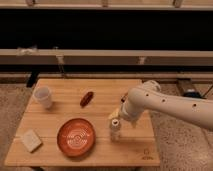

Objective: Knock the bottle over

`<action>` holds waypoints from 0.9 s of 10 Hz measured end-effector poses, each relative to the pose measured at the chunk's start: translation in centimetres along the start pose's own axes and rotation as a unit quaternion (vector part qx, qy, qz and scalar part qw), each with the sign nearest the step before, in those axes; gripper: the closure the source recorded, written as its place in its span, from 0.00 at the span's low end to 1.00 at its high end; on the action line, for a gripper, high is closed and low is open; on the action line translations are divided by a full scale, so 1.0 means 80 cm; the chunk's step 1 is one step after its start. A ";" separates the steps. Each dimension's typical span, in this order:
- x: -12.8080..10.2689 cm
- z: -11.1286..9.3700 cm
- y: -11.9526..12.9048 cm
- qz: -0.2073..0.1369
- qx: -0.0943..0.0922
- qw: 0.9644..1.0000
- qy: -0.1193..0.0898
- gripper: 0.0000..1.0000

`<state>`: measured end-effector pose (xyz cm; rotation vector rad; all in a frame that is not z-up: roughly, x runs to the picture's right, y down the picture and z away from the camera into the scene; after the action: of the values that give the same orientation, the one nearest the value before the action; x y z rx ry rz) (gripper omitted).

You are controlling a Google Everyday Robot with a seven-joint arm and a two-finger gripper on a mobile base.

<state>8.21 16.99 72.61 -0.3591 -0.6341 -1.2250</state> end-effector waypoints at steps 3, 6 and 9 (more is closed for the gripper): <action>0.007 -0.004 -0.006 0.003 0.010 1.000 0.003 0.20; -0.003 -0.026 -0.025 -0.006 0.020 1.000 0.015 0.20; -0.019 -0.036 -0.032 -0.014 0.018 1.000 0.017 0.20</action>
<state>6.20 15.68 69.19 -0.3003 -0.6333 -1.2425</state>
